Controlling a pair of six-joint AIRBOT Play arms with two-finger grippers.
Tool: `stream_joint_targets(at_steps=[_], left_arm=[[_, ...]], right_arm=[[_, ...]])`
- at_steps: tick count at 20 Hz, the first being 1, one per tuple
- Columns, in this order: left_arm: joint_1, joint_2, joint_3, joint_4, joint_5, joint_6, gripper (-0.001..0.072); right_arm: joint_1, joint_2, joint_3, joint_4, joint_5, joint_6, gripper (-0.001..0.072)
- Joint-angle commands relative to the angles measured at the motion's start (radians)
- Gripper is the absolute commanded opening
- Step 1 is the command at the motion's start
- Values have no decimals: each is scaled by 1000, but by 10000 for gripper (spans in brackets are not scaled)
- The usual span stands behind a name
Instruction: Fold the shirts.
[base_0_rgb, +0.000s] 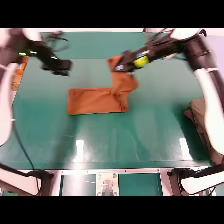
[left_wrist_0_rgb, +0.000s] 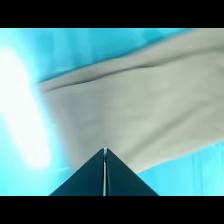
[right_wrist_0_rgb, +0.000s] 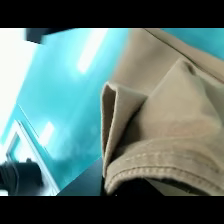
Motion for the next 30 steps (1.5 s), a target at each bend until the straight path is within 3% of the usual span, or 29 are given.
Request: stream_joint_targets(at_steps=[1, 3, 5, 7, 8, 10, 13, 16, 21, 28, 29, 30], left_arm=[[177, 120, -66, 84, -56, 0, 25], [253, 139, -66, 87, -62, -3, 25], [302, 141, -67, 87, -61, -4, 25], [324, 141, -67, 87, -54, -2, 25], [329, 141, -67, 86, -50, 10, 25], [329, 141, -67, 82, -51, 23, 25], [329, 141, -67, 68, -40, 23, 26], [329, 141, -67, 68, -41, 23, 25], [329, 139, -67, 57, -39, 22, 26], [329, 139, -67, 58, -44, 23, 26], [329, 139, -67, 58, -44, 23, 26], [329, 139, -67, 57, -45, 23, 26]], right_arm=[[254, -137, -6, 0, -386, 16, 20], [391, -263, -6, 0, -650, 16, 55], [484, -374, -2, 0, -892, 16, 550], [469, -404, 16, -11, -876, 16, 548], [420, -384, 25, -33, -789, 17, 541], [282, -316, 34, -93, -575, 48, 426], [29, -221, 30, -207, -275, 104, 435], [-167, -174, -68, -201, -102, 106, 550], [-190, -201, -326, -20, -151, 30, 598], [0, -318, -319, 164, -295, 15, 598], [11, -319, -311, 177, -309, 15, 579], [14, -319, -291, 182, -309, 11, 251]])
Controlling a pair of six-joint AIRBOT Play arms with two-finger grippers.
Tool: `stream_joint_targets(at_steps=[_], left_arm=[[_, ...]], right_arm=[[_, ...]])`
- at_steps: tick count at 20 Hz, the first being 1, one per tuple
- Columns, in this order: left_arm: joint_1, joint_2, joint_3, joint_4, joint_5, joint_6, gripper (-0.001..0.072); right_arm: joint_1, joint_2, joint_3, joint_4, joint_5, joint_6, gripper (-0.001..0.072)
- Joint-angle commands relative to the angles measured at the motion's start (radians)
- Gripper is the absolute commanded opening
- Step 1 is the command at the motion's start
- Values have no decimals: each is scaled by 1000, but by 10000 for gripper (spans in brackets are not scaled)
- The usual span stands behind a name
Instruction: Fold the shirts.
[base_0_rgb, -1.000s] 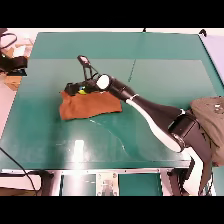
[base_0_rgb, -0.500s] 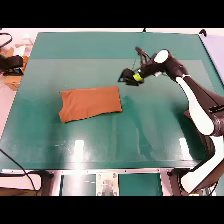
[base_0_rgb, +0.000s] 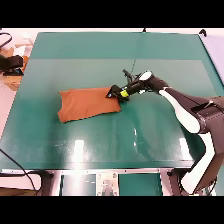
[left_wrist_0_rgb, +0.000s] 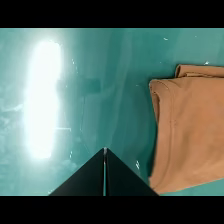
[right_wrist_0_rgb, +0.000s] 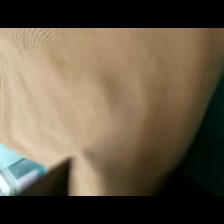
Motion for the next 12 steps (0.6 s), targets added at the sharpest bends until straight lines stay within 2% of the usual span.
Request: stream_joint_targets(at_steps=[1, 3, 6, 12], left_arm=[[1, -1, 0, 0, -2, 0, 26], [1, -1, 0, 0, -10, 0, 26], [1, -1, 0, 0, -17, 0, 26], [1, -1, 0, -1, -20, 0, 26]], right_arm=[[35, -15, 48, 72, -27, -10, 23], [0, 21, 122, 66, 23, -5, 18], [-141, 169, 213, 60, 97, 43, 18], [-621, 508, 238, -19, 260, 147, 18]])
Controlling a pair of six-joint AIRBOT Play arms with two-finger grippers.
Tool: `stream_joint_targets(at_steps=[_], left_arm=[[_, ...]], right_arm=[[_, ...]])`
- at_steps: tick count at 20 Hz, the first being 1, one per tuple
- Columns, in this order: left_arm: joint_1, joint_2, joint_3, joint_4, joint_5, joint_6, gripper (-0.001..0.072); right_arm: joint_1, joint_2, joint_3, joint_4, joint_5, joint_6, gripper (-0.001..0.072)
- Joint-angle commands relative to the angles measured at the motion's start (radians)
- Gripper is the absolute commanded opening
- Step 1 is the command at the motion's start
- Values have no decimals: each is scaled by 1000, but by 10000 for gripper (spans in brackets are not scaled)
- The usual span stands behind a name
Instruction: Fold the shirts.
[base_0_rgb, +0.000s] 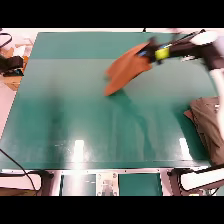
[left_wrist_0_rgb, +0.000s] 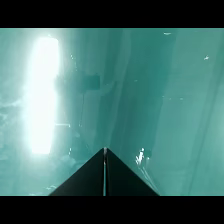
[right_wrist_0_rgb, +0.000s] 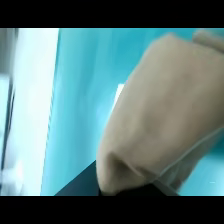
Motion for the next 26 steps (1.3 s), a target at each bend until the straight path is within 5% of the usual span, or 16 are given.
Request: stream_joint_targets(at_steps=[1, 7, 11, 17, 24, 25, 26], left_arm=[[1, 0, 0, 0, -4, 0, 26], [1, 0, 0, -13, -28, 0, 26], [1, 0, 0, -51, -26, 0, 26], [1, 0, 0, -50, -25, 26, 26], [1, 0, 0, -52, -53, 27, 26], [1, 0, 0, -52, -53, 27, 26], [1, 0, 0, -52, -53, 27, 26]], right_arm=[[-311, 165, 16, -27, 118, 53, 18], [-835, 214, 19, -41, 299, 118, 18], [-1019, 246, 19, -249, 480, 230, 18], [-1091, 343, -73, -714, 613, 255, 18], [-1091, 379, -464, -998, 610, 262, 20], [-1091, 379, -509, -1033, 605, 262, 32], [-1091, 376, -545, -1065, 606, 262, 227]])
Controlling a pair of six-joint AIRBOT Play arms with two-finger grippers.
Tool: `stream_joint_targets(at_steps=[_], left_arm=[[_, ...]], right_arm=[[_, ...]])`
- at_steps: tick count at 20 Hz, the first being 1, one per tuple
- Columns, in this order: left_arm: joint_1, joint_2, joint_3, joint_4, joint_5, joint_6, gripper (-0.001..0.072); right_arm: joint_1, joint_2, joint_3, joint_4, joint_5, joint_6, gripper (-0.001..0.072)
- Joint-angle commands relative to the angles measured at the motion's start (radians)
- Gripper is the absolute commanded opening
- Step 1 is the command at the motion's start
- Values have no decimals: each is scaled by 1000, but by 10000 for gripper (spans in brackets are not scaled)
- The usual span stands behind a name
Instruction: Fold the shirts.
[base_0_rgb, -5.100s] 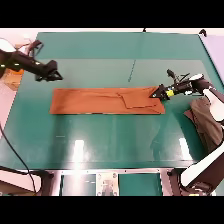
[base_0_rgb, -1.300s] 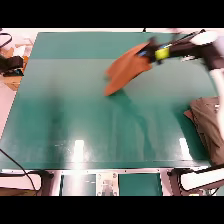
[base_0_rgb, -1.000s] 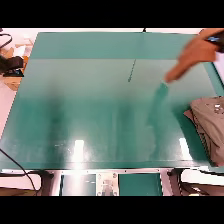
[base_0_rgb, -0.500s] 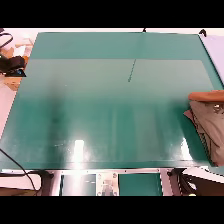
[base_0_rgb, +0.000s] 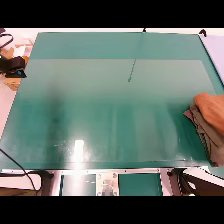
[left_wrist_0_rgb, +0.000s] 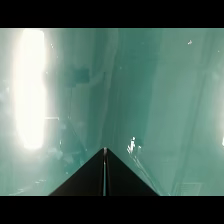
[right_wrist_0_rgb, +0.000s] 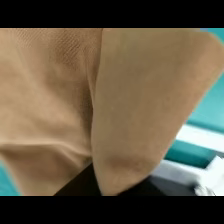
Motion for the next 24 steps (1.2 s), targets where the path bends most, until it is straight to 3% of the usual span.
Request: stream_joint_targets(at_steps=[1, 2, 5, 6, 7, 8, 11, 14, 20, 24], left_arm=[[1, 0, 0, 0, -6, 1, 26], [1, 0, 0, -1, -4, 0, 27], [1, 0, 0, -1, 0, 0, 27], [1, 0, 0, -2, 2, 0, 27], [1, 0, 0, -12, 1, 0, 26], [1, 0, 0, -37, -6, 0, 26], [-5, 7, -13, -153, -7, 1, 25], [-43, 117, -211, -171, 49, 13, 25], [-167, 488, -799, -189, 215, 21, 25], [-197, 563, -879, -185, 228, 19, 27]], right_arm=[[-2, -1, -143, -158, 6, 4, 590], [-2, -10, -138, -158, 5, 5, 630], [42, -48, -10, -36, 10, 34, 613], [82, -61, 56, 43, 0, 34, 459], [130, -65, 111, 121, -29, 26, 126], [194, -65, 163, 195, -77, 11, 55], [423, -41, 237, 307, -222, -30, 18], [668, 38, 163, 289, -322, -80, 18], [1075, 311, -363, 272, -534, -100, 18], [1250, 348, -546, 272, -662, -91, 19]])
